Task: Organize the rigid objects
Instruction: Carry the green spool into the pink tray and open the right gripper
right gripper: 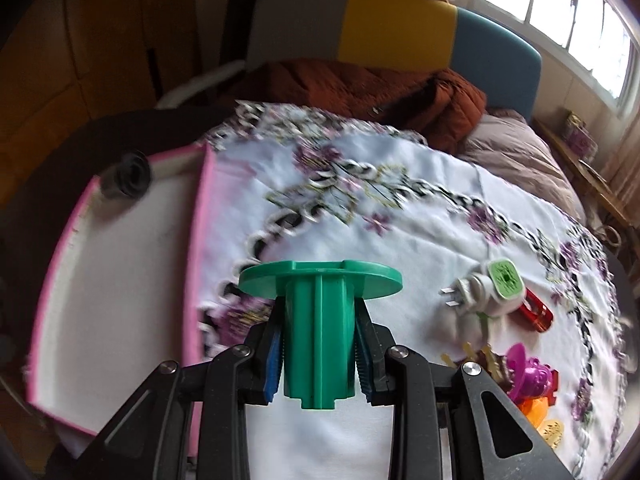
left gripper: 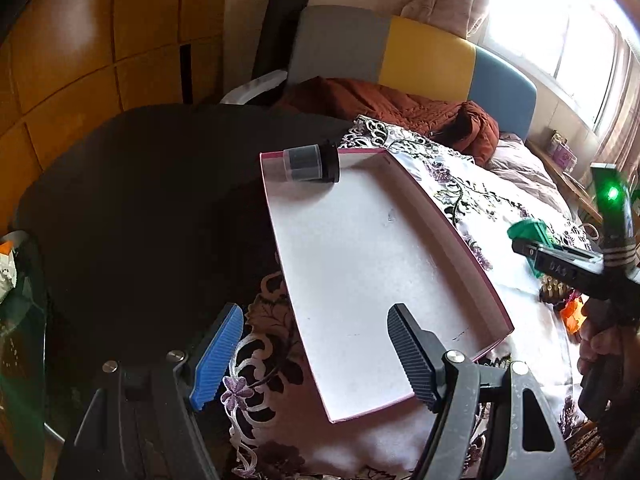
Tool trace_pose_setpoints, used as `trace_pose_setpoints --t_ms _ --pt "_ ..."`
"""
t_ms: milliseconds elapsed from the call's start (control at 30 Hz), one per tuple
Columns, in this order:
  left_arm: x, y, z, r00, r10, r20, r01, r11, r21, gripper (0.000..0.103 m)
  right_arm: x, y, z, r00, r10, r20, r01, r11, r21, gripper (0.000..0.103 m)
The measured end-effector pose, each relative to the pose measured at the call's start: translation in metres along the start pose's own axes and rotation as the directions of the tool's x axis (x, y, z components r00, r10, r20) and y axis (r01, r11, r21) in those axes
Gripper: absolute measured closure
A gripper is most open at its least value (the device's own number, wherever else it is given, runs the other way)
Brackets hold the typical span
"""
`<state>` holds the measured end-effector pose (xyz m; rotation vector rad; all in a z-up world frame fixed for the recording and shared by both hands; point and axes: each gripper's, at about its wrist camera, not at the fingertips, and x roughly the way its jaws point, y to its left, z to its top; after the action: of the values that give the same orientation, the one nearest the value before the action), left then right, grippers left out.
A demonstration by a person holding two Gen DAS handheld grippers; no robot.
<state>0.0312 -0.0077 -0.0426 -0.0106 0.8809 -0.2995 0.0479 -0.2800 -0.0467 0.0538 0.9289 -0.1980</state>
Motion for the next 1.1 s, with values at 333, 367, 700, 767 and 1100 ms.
trace_pose_setpoints --t_ms 333,367,700,767,1100 --pt "0.001 0.003 0.000 1.000 0.002 -0.003 -0.002 1.000 -0.009 0.027 -0.020 0.056 0.005 0.988 0.152 0.027 -0.149 0.984 -0.095 0.073" --pt "0.001 0.003 0.000 1.000 0.002 -0.002 -0.002 1.000 -0.011 0.027 -0.020 0.060 0.004 0.986 0.166 0.022 -0.163 0.981 -0.100 0.073" --pt "0.002 0.016 0.000 1.000 0.017 -0.013 -0.017 0.999 -0.042 0.027 -0.003 0.109 -0.002 0.957 0.283 -0.057 -0.288 0.948 -0.136 0.073" --pt "0.002 0.019 0.000 1.000 0.023 -0.012 -0.023 0.999 -0.047 0.027 0.003 0.119 0.002 0.953 0.296 -0.066 -0.302 0.944 -0.130 0.073" --pt "0.000 0.068 -0.001 0.998 0.067 -0.018 -0.069 0.983 -0.170 0.028 0.034 0.171 0.030 0.952 0.288 -0.100 -0.300 0.946 -0.125 0.073"
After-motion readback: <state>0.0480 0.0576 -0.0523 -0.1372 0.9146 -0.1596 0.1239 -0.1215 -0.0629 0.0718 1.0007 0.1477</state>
